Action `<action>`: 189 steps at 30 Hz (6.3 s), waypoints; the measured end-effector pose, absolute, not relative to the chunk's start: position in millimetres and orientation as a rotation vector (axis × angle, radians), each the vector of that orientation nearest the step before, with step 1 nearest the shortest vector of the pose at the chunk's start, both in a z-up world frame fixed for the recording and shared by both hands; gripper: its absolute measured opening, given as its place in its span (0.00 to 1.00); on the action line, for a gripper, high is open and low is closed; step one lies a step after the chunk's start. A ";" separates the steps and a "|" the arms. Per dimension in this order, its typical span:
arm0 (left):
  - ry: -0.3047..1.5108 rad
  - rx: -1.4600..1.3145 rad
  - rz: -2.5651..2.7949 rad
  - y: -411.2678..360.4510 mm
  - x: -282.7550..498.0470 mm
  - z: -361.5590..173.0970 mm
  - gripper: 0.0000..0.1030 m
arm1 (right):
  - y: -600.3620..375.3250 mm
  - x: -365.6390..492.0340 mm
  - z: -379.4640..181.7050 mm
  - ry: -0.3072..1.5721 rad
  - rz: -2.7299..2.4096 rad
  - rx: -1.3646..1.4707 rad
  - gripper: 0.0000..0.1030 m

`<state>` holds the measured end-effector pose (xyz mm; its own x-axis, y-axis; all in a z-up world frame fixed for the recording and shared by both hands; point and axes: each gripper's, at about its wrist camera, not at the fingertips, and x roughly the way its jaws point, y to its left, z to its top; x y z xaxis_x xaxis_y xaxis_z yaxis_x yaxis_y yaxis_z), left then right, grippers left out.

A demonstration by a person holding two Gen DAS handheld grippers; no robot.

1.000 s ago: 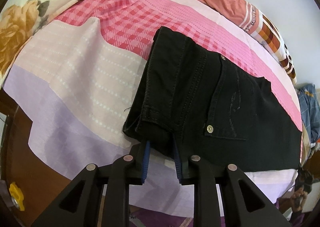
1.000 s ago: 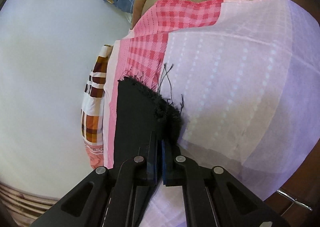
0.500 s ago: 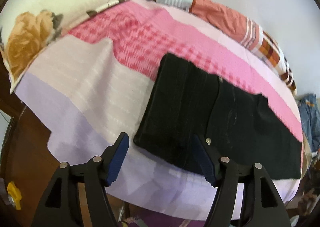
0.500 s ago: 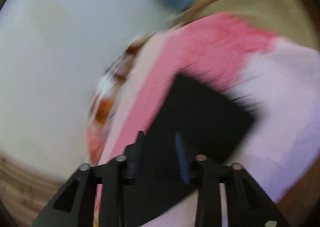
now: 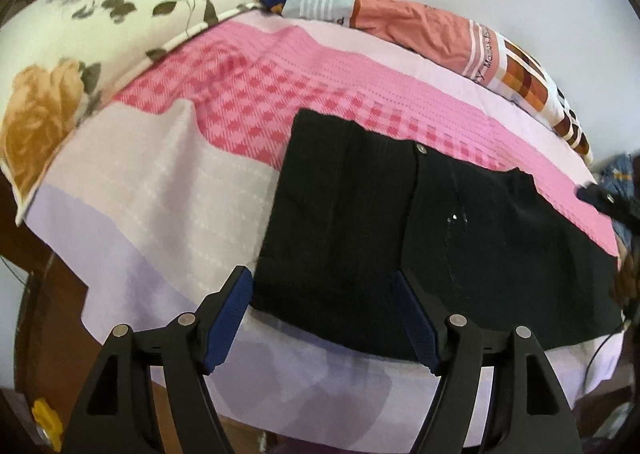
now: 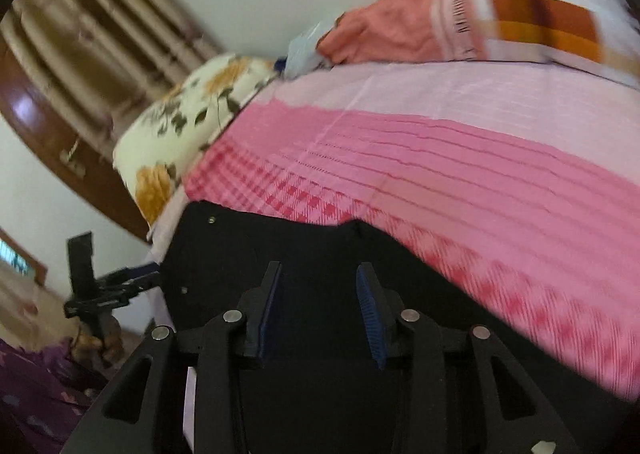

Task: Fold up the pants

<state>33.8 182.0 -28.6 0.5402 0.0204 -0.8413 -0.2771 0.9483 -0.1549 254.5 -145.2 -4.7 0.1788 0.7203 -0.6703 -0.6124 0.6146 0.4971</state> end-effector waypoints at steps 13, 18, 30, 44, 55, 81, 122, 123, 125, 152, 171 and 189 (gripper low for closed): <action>1.060 -0.296 0.238 191.7 45.9 -47.1 0.71 | -98.6 288.0 -50.6 1.187 1.048 -0.108 0.35; 1.089 -0.275 0.239 186.5 51.8 -51.7 0.71 | -84.9 284.2 -46.7 1.136 1.082 -0.194 0.15; 1.094 -0.323 0.264 195.0 58.4 -60.5 0.84 | -95.4 300.2 -60.5 1.054 0.937 -0.054 0.06; 0.998 -0.258 0.299 200.9 45.5 -30.3 0.88 | -115.7 321.8 -60.4 1.093 0.923 0.165 0.45; 0.926 -0.322 0.358 240.8 16.5 -6.3 0.88 | -297.9 225.1 -6.5 0.867 0.651 0.655 0.64; 0.920 -0.113 0.170 143.2 36.9 2.2 0.88 | -595.4 2.5 -84.0 0.604 0.009 1.193 0.69; 0.954 -0.131 0.072 115.4 49.5 -3.1 0.88 | -399.1 96.3 -5.3 0.785 0.351 0.953 0.10; 0.953 -0.136 0.070 115.5 49.2 -3.5 0.88 | -381.6 101.5 -7.3 0.807 0.391 0.958 0.10; 0.958 -0.148 0.065 116.4 49.3 -5.5 0.88 | -350.9 109.9 -11.4 0.843 0.451 0.952 0.09; 1.050 -0.238 0.038 122.2 52.8 -27.4 0.88 | -185.2 112.9 -67.4 1.134 0.653 0.702 0.11; 1.088 -0.210 0.023 111.7 54.8 -35.4 0.88 | -156.7 112.1 -66.9 1.160 0.744 0.637 0.14; 1.101 -0.210 0.019 111.1 55.2 -35.9 0.88 | -240.5 130.8 -57.0 1.091 0.791 0.926 0.44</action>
